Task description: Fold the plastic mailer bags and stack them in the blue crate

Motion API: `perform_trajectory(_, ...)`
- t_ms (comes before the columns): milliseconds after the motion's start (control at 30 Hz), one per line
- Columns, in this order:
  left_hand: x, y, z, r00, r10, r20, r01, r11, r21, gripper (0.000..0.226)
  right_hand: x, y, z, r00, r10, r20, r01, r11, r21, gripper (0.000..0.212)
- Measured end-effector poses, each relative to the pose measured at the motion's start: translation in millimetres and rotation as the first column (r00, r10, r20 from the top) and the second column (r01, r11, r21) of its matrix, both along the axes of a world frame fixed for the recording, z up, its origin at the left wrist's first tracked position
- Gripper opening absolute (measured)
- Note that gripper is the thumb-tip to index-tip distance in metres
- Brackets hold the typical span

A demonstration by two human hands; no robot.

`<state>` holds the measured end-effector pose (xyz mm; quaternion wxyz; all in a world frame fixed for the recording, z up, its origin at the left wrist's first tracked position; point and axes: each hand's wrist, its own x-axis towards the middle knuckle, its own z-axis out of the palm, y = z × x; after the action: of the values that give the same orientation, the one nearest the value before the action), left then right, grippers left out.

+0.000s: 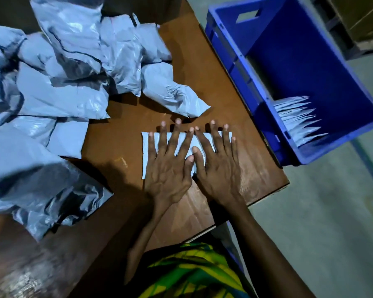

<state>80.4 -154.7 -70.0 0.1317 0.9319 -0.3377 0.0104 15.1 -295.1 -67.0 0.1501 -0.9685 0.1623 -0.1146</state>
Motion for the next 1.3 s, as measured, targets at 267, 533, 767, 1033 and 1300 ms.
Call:
perform_trajectory(267, 16, -3, -6, 0.997, -0.035, -0.072, 0.034, 0.999, -0.009, 0.062, 13, -9, -5, 1.0, -0.006, 0.011, 0.006, 1.0, 0.015, 0.052)
perform_trajectory(533, 5, 22, -10, 0.996, -0.082, -0.027, 0.082, 0.997, -0.01, 0.065, -16, -7, -5, 1.0, 0.024, 0.015, -0.024, 1.0, 0.016, 0.055)
perform_trajectory(767, 7, 21, -3, 0.997, -0.03, -0.064, 0.031, 0.999, 0.014, 0.068, -14, -3, -4, 1.0, -0.014, -0.019, 0.014, 0.999, 0.032, 0.056)
perform_trajectory(1033, 32, 27, 22, 0.972, -0.091, -0.218, 0.087, 0.996, -0.028, 0.105, -13, -31, 26, 0.981, 0.126, -0.147, -0.057, 0.912, 0.405, 0.092)
perform_trajectory(1300, 57, 15, 101, 0.985, -0.143, -0.091, 0.144, 0.99, 0.003, 0.06, 15, -52, 109, 0.968, 0.241, -0.063, -0.196, 0.894, 0.404, 0.053)
